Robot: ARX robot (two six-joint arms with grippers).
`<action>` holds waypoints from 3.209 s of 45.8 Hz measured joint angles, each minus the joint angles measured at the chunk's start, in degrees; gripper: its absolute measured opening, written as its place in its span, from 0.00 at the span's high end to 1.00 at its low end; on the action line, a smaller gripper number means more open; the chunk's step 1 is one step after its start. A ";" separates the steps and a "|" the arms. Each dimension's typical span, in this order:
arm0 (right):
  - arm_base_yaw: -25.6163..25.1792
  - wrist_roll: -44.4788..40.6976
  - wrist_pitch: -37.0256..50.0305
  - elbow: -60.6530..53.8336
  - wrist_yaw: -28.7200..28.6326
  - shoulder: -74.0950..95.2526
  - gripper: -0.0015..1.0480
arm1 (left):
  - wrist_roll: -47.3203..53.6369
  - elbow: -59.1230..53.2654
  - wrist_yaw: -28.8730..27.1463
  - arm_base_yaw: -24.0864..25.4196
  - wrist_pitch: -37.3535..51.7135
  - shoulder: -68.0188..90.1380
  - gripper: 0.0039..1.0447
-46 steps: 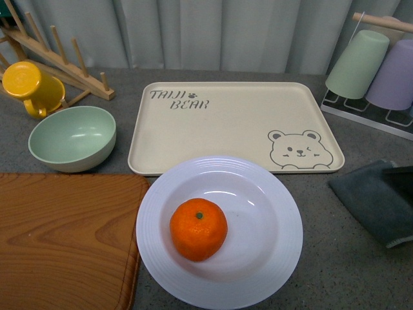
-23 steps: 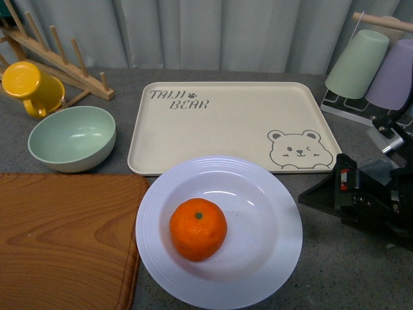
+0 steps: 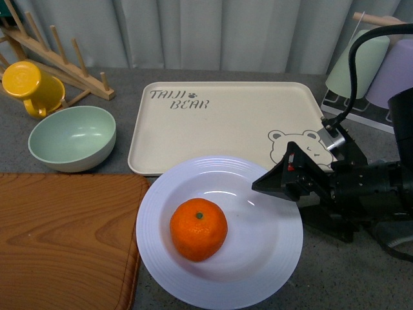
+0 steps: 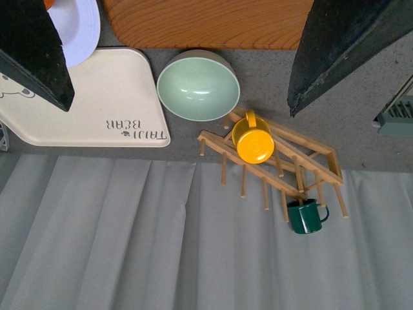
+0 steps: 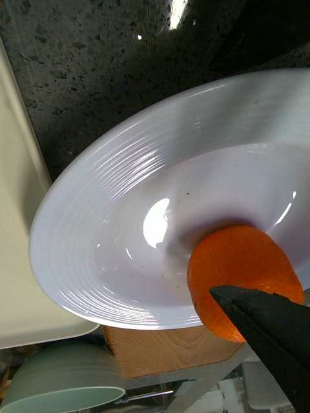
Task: Place orange and plate with both arms
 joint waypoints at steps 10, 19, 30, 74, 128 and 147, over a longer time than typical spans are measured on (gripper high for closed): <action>0.46 1.88 1.20 1.09 -0.33 2.32 0.10 | 0.00 0.00 0.00 0.00 0.00 0.00 0.06; 0.04 1.99 1.11 1.20 0.00 3.28 0.44 | 0.00 0.00 0.00 0.00 0.00 0.00 0.06; -0.48 1.57 0.66 1.20 -1.40 4.11 0.86 | 0.00 0.00 0.00 0.00 0.00 0.00 0.06; -1.95 6.08 14.53 -2.43 -5.79 2.47 0.97 | 0.00 0.00 0.00 0.00 0.00 0.00 0.06; -4.87 21.33 18.29 22.45 -3.52 15.50 0.99 | 0.00 0.00 0.00 0.00 0.00 0.00 0.06; -3.89 16.24 4.90 33.16 1.46 19.52 0.84 | 0.00 0.00 0.00 0.00 0.00 0.00 0.06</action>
